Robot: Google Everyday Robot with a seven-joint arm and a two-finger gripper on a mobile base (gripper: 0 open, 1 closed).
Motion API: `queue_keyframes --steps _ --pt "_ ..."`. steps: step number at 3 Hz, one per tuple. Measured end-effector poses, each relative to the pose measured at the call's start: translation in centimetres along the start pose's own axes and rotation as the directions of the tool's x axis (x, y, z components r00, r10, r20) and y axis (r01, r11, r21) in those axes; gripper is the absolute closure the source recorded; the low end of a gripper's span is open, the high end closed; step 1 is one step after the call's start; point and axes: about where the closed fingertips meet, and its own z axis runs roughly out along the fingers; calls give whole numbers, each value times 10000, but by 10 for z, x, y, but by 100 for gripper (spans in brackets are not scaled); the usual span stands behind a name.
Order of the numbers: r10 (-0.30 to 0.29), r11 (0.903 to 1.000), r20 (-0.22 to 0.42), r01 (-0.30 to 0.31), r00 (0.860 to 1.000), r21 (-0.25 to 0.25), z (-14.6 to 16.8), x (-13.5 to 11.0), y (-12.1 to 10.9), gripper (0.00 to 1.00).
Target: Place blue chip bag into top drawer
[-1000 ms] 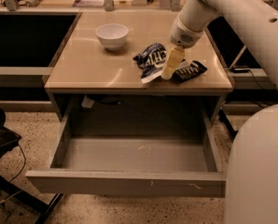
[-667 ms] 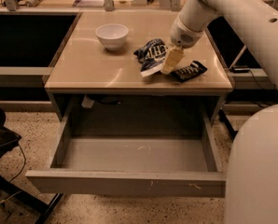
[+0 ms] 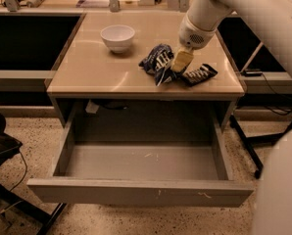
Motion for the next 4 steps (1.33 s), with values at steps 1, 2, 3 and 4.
queue_keyframes --steps 1,2,3,4 --pt "353 9927 -139 -335 9993 1157 -54 -2 34 100" --pt "780 9743 621 -893 9950 2067 -114 -13 96 100" --pt "561 9654 1611 -946 9853 2429 -134 -22 159 100" --pt "939 9617 1841 -1370 9784 2373 -123 6 176 100"
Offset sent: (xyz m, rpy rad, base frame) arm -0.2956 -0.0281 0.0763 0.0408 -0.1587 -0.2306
